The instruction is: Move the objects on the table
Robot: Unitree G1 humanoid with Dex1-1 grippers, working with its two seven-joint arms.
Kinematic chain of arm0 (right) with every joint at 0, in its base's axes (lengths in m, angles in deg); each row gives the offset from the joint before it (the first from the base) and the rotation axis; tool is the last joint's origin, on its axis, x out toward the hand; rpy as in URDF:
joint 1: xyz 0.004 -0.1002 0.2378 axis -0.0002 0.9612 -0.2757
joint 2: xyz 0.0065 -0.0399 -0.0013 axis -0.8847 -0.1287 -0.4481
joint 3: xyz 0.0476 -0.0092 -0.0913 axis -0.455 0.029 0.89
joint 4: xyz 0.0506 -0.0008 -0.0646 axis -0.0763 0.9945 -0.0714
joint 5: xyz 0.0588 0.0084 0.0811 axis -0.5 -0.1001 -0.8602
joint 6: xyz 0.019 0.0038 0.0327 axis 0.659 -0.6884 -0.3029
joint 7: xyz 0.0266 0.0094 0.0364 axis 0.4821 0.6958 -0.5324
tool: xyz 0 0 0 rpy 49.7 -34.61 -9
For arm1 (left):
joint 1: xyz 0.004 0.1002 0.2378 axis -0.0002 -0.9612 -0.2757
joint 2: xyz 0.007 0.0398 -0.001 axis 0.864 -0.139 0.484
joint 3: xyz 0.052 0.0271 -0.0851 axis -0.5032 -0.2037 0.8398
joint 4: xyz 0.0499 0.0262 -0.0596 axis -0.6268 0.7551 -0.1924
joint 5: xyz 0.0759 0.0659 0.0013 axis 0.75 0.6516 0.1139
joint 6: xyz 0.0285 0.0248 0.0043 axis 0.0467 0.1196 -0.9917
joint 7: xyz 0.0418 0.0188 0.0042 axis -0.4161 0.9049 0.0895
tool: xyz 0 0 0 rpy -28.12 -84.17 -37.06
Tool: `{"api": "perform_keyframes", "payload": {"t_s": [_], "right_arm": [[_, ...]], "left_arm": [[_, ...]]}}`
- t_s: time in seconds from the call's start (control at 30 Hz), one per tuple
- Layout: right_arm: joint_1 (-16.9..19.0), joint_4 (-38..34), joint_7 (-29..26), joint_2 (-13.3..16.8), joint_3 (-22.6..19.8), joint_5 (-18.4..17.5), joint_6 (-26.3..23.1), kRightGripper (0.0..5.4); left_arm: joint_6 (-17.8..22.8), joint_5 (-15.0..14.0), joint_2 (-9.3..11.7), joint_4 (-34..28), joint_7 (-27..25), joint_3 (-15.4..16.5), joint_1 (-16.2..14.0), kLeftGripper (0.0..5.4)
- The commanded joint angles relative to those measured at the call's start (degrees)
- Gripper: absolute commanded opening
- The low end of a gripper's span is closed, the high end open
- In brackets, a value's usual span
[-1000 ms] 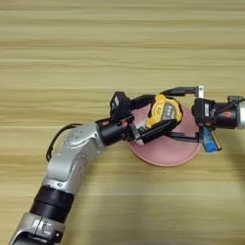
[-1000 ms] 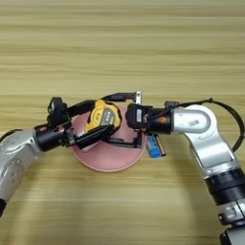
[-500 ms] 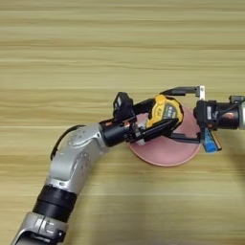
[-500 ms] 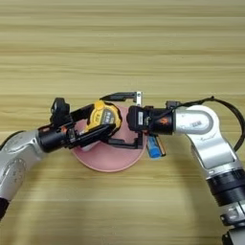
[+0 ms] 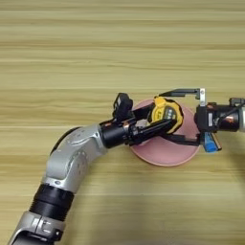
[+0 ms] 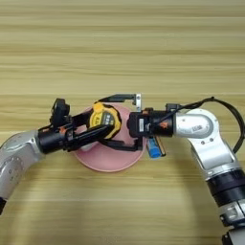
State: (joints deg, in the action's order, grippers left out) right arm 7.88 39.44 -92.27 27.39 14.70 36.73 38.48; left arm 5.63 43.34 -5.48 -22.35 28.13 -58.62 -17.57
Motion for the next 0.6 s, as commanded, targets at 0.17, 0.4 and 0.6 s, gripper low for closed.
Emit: {"api": "perform_keyframes", "payload": {"t_s": [0.17,0.4,0.6], "right_arm": [[-1.89,0.72,0.32,0.34,0.61,0.69,2.46,4.59],[-2.16,1.23,0.74,0.58,1.1,1.42,3.17,4.59],[-2.38,1.5,1.09,0.48,1.4,1.32,3.52,4.59]], "left_arm": [[1.2,0.39,0.36,-0.67,1.12,0.96,0.35,3.28],[1.41,0.41,0.11,-0.42,1.24,1.26,0.5,3.18],[1.47,0.4,0.11,-0.24,1.12,1.42,0.65,3.17]]}}
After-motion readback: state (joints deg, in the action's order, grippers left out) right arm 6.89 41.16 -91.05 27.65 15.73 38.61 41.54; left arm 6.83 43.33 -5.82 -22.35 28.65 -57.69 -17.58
